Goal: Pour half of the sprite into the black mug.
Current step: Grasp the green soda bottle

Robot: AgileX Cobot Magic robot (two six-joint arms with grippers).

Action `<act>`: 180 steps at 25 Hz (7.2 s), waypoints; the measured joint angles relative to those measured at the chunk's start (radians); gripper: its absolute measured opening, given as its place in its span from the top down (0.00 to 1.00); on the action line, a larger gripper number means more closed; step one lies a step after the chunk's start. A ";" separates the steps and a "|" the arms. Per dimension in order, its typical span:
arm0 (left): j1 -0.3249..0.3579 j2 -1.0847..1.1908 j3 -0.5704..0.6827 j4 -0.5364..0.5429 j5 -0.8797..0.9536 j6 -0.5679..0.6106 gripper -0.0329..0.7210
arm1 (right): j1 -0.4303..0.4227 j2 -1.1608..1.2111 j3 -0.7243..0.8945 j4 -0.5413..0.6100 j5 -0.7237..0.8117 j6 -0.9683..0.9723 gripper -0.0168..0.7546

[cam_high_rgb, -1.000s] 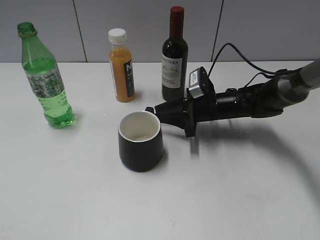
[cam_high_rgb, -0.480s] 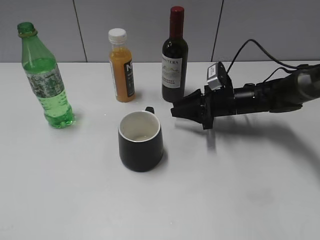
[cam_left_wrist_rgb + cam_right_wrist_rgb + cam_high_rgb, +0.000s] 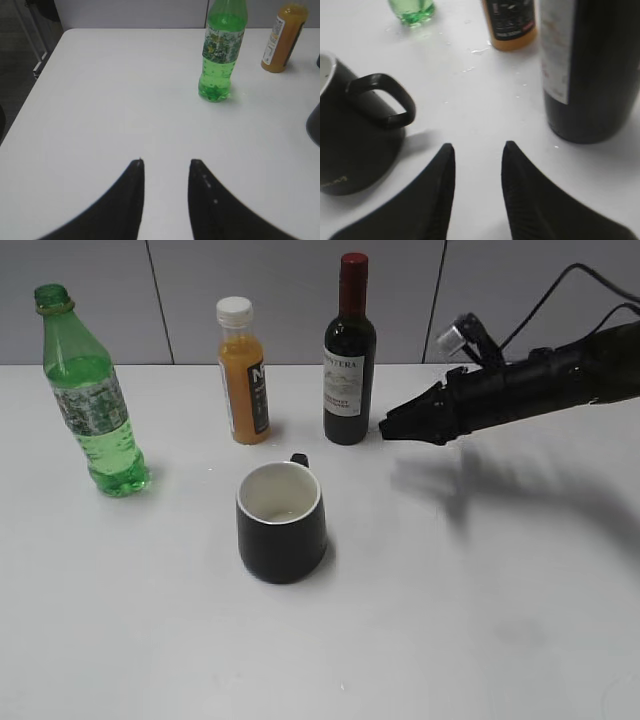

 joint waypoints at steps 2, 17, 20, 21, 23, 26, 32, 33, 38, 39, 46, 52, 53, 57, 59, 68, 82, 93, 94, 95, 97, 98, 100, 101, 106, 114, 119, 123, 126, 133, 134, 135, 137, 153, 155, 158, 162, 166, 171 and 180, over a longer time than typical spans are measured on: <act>0.000 0.000 0.000 0.000 0.000 0.000 0.64 | -0.005 -0.032 0.000 -0.008 0.053 0.072 0.59; 0.000 0.000 0.000 0.000 0.000 0.000 0.64 | -0.007 -0.222 0.000 0.009 0.952 0.300 0.18; 0.000 0.000 0.000 0.000 0.000 0.000 0.64 | -0.007 -0.251 0.000 0.173 1.186 0.183 0.20; 0.000 0.000 0.000 0.000 0.000 0.000 0.64 | -0.007 -0.262 -0.001 0.278 1.250 0.109 0.20; 0.000 0.000 0.000 0.000 0.000 0.000 0.64 | -0.010 -0.279 -0.014 0.534 1.342 -0.106 0.20; 0.000 0.000 0.000 0.000 0.000 0.000 0.64 | -0.018 -0.286 -0.068 1.046 1.465 -0.522 0.21; 0.000 0.000 0.000 0.000 0.000 0.000 0.64 | -0.045 -0.286 -0.255 1.650 1.840 -1.122 0.21; 0.000 0.000 0.000 0.000 0.000 0.000 0.64 | -0.049 -0.286 -0.290 1.684 1.911 -1.173 0.21; 0.000 0.000 0.000 0.000 0.000 0.000 0.64 | -0.053 -0.292 -0.418 1.751 2.197 -1.252 0.21; 0.000 0.000 0.000 0.000 0.000 0.000 0.64 | -0.053 -0.300 -0.421 1.762 2.222 -1.256 0.21; 0.000 0.000 0.000 0.000 0.000 0.000 0.64 | -0.053 -0.491 -0.241 1.817 2.251 -1.275 0.21; 0.000 0.000 0.000 0.000 0.000 0.000 0.64 | -0.053 -0.789 0.080 1.794 2.258 -1.282 0.21; 0.000 0.000 0.000 0.000 0.000 0.000 0.64 | -0.053 -0.844 0.126 1.794 2.259 -1.284 0.21; 0.000 0.000 0.000 0.000 0.000 0.000 0.64 | -0.053 -1.036 0.329 1.794 2.260 -1.285 0.21; 0.000 0.000 0.000 0.000 0.000 0.000 0.64 | -0.053 -1.121 0.425 1.793 2.260 -1.285 0.21; 0.000 0.000 0.000 0.000 0.000 0.000 0.64 | -0.053 -1.495 0.763 1.791 2.139 -1.286 0.21; 0.000 0.000 0.000 0.000 0.000 0.000 0.64 | -0.053 -2.030 0.983 1.797 2.019 -1.309 0.21; 0.000 0.000 0.000 0.000 -0.001 0.000 0.64 | -0.053 -2.267 0.984 1.798 2.016 -1.312 0.21; 0.000 0.000 0.000 0.000 -0.001 0.000 0.64 | -0.053 -2.267 0.984 1.798 2.016 -1.312 0.21; 0.000 0.000 0.000 0.000 -0.001 0.000 0.64 | -0.053 -2.267 0.984 1.798 2.016 -1.313 0.21; 0.000 0.000 0.000 0.000 -0.001 0.000 0.64 | -0.053 -2.267 0.984 1.798 2.016 -1.313 0.21; 0.000 0.000 0.000 0.000 -0.001 0.000 0.64 | -0.053 -2.267 0.984 1.798 2.016 -1.313 0.21; 0.000 0.000 0.000 0.000 -0.001 0.000 0.64 | -0.053 -2.267 0.984 1.800 2.016 -1.313 0.21; 0.000 0.000 0.000 0.000 -0.001 0.000 0.64 | -0.053 -2.267 0.984 1.800 2.016 -1.313 0.21; 0.000 0.000 0.000 0.000 -0.001 0.000 0.64 | -0.053 -2.267 0.984 1.801 2.016 -1.313 0.21; 0.000 0.000 0.000 0.000 -0.001 0.000 0.64 | -0.053 -2.267 0.984 1.801 2.016 -1.313 0.21; 0.000 0.000 0.000 0.000 -0.001 0.000 0.64 | -0.053 -2.267 0.984 1.801 2.016 -1.313 0.21; 0.000 0.000 0.000 0.000 -0.001 0.000 0.61 | -0.053 -2.267 0.984 1.801 2.016 -1.313 0.21; 0.000 0.000 0.000 0.000 -0.001 0.000 0.49 | -0.053 -2.267 0.984 1.801 2.016 -1.313 0.21; 0.000 0.000 0.000 0.000 -0.001 0.000 0.10 | -0.053 -2.267 0.984 1.801 2.016 -1.313 0.21; 0.000 0.000 0.000 0.000 -0.001 0.000 0.10 | -0.053 -2.267 0.984 1.801 2.016 -1.313 0.21; 0.000 0.000 0.000 0.000 -0.001 0.000 0.10 | -0.053 -2.267 0.984 1.801 2.016 -1.313 0.21; 0.000 0.000 0.000 0.006 -0.001 0.000 0.10 | -0.053 -2.267 0.984 1.801 2.016 -1.313 0.21; 0.000 0.330 -0.018 0.025 -0.337 0.000 0.12 | -0.053 -2.267 0.984 1.801 2.016 -1.313 0.21; 0.000 0.385 -0.006 0.031 -0.470 0.003 0.13 | -0.053 -2.267 0.984 1.801 2.016 -1.313 0.21; 0.000 0.466 0.047 0.030 -0.698 0.030 0.14 | -0.053 -2.267 0.984 1.801 2.016 -1.313 0.21; 0.000 0.578 0.151 0.030 -0.983 0.040 0.14 | -0.053 -2.267 0.984 1.801 2.016 -1.313 0.21; 0.000 0.726 0.217 0.016 -1.232 0.040 0.15 | -0.053 -2.267 0.984 1.801 2.016 -1.314 0.21; 0.000 0.986 0.221 0.000 -1.520 0.034 0.15 | -0.053 -2.267 0.984 1.802 2.016 -1.314 0.21; 0.000 1.403 0.220 0.064 -1.969 -0.063 0.15 | -0.053 -2.267 0.984 1.802 2.016 -1.313 0.21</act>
